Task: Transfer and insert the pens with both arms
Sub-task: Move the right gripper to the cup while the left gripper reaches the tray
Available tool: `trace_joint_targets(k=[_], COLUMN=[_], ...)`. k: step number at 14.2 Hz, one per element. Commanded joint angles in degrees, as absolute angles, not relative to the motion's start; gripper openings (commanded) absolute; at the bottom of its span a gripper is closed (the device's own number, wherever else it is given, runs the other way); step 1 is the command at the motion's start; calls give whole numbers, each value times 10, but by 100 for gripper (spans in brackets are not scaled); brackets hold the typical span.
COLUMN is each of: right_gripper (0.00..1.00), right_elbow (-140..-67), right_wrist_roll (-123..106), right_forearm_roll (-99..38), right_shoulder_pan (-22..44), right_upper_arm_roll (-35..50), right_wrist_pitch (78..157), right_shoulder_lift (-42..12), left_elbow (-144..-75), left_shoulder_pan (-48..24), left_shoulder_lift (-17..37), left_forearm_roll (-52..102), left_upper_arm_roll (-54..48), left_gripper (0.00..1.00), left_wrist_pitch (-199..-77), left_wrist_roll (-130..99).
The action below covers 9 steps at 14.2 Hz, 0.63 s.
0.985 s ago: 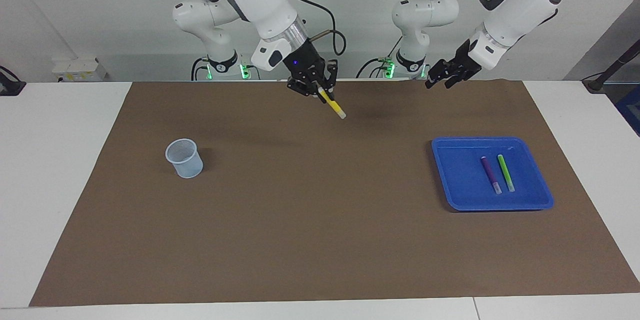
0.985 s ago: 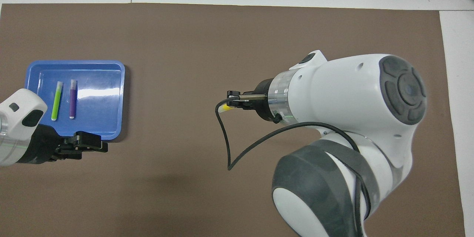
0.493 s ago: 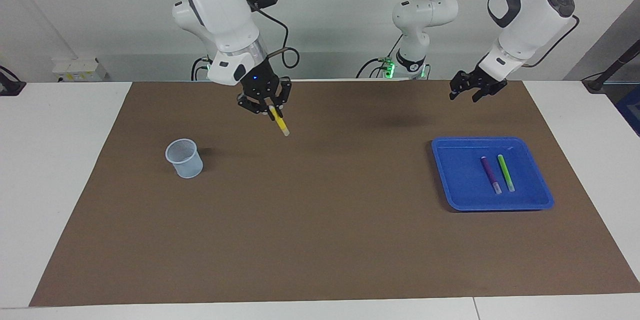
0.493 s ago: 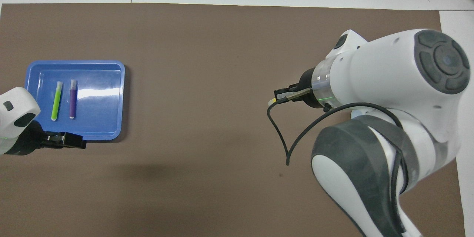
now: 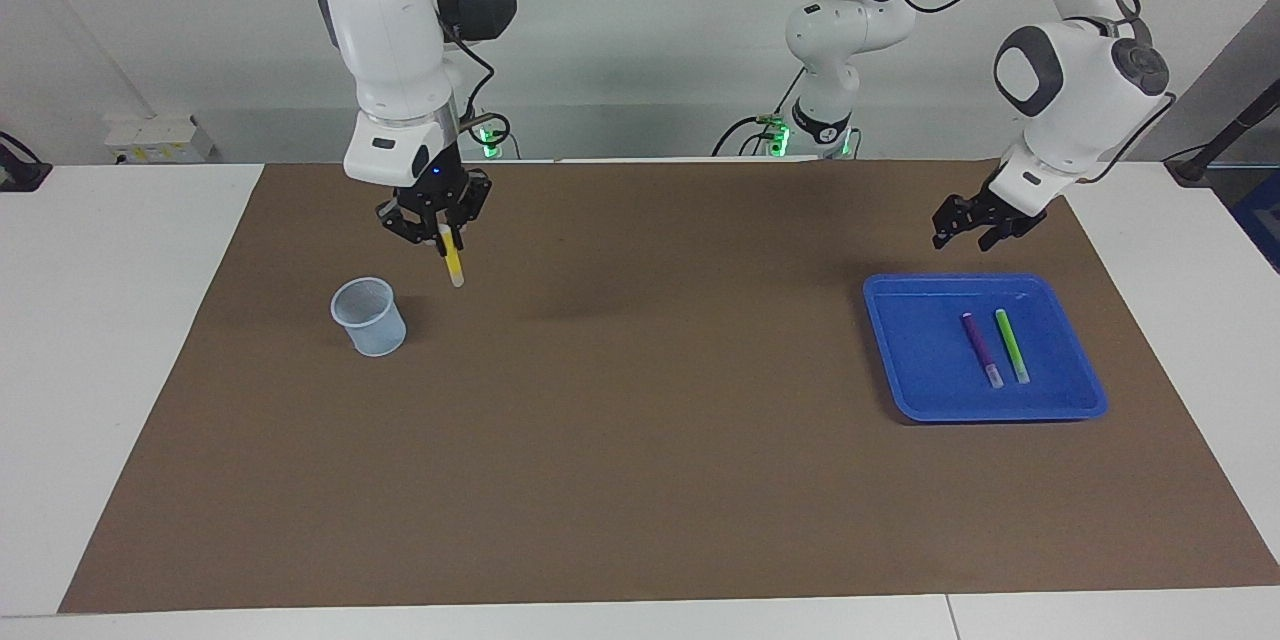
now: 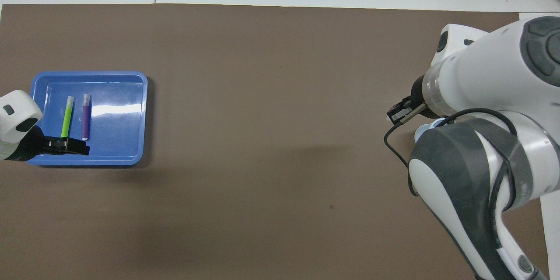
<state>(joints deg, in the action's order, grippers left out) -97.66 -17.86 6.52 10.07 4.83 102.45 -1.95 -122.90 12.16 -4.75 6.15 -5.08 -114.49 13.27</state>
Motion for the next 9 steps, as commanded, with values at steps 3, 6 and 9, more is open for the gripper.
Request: trace_joint_targets(k=[3, 6, 9], right_gripper=[0, 0, 0], right_elbow=[-1023, -1095, -1146], right_wrist_roll=[-321, -334, -322], right_forearm_roll=[95, 93, 86], right_shoulder_pan=[18, -4, -11], right_upper_arm_roll=[55, 56, 55], right_wrist_pitch=[1064, 1124, 1167], right_shoulder_lift=[-2, 27, 37], left_elbow=[-1230, -1230, -1224], left_shoulder_pan=[134, 140, 142], left_shoulder_lift=[-3, 29, 66], left_forearm_roll=[51, 50, 49], left_upper_arm_roll=[-54, -54, -53], left_gripper=[79, 79, 77], left_wrist_pitch=[-1228, -1273, -1314], left_wrist_roll=[139, 139, 141])
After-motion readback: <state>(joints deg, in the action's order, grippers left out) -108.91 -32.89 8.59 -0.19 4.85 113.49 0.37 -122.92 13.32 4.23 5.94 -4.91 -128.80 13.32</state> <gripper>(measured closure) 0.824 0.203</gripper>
